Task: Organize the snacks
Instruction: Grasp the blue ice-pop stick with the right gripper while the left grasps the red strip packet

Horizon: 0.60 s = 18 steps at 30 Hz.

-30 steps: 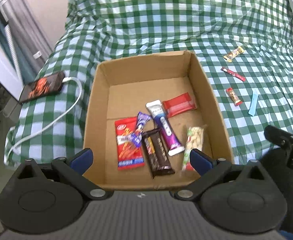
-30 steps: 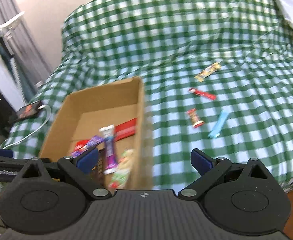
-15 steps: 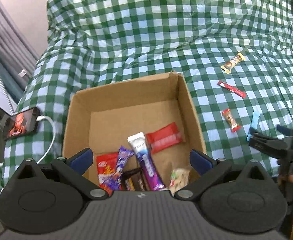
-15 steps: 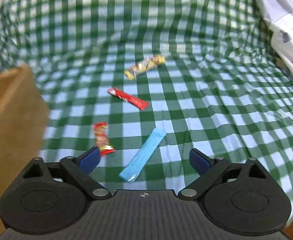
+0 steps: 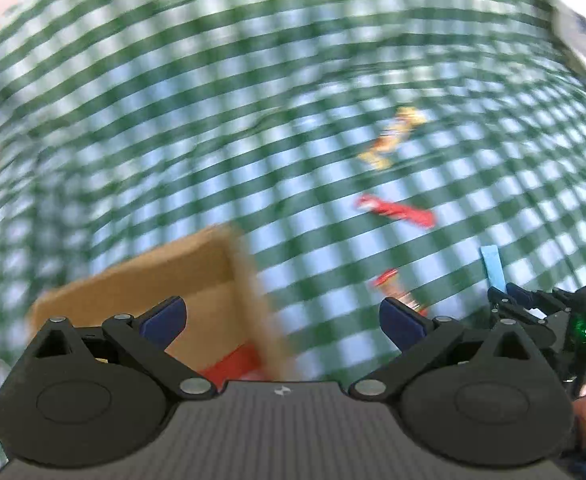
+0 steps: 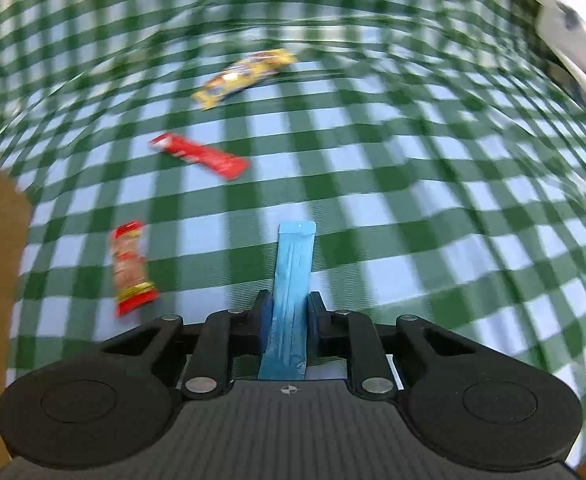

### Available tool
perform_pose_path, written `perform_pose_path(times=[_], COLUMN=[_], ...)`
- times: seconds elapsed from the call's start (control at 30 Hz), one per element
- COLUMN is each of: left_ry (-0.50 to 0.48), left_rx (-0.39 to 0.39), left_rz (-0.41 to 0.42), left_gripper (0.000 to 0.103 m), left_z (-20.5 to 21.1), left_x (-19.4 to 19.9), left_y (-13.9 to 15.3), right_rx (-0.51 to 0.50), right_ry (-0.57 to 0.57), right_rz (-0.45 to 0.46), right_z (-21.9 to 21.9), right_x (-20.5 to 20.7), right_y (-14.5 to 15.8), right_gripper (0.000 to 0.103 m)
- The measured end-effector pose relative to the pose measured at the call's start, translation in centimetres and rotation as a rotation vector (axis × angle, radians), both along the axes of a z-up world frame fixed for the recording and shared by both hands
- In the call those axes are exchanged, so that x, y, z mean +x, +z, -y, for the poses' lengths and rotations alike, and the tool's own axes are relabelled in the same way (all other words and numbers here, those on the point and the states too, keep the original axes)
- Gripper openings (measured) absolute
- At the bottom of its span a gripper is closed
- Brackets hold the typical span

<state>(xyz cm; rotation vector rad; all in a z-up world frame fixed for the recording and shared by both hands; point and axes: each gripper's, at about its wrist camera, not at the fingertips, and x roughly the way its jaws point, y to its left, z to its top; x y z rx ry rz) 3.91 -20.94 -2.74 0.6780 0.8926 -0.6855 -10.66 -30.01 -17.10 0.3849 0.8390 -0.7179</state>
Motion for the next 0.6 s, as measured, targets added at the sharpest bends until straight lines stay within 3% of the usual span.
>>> perform_pose_path(times=[0.1, 0.27, 0.4, 0.6], left_ry=[-0.133, -0.378, -0.488, -0.597], left_rx=[0.018, 0.1, 0.18, 0.238], left_rz=[-0.024, 0.08, 0.093, -0.063], left_gripper=[0.103, 0.103, 0.101, 0.098], left_z=[4.8, 12.3, 15.9, 18.0], left_x=[0.5, 1.1, 2.3, 4.1], left_y=[-2.7, -8.6, -12.9, -16.4], right_rx=[0.014, 0.063, 0.12, 0.134], right_ry=[-0.074, -0.175, -0.177, -0.156], right_rz=[0.006, 0.01, 0.036, 0.054], right_z=[2.3, 6.6, 7.9, 8.6], right_x=[-2.4, -5.9, -7.1, -7.1], right_y=[0.4, 0.2, -0.3, -0.5], right_gripper=[0.02, 0.02, 0.02, 0.021])
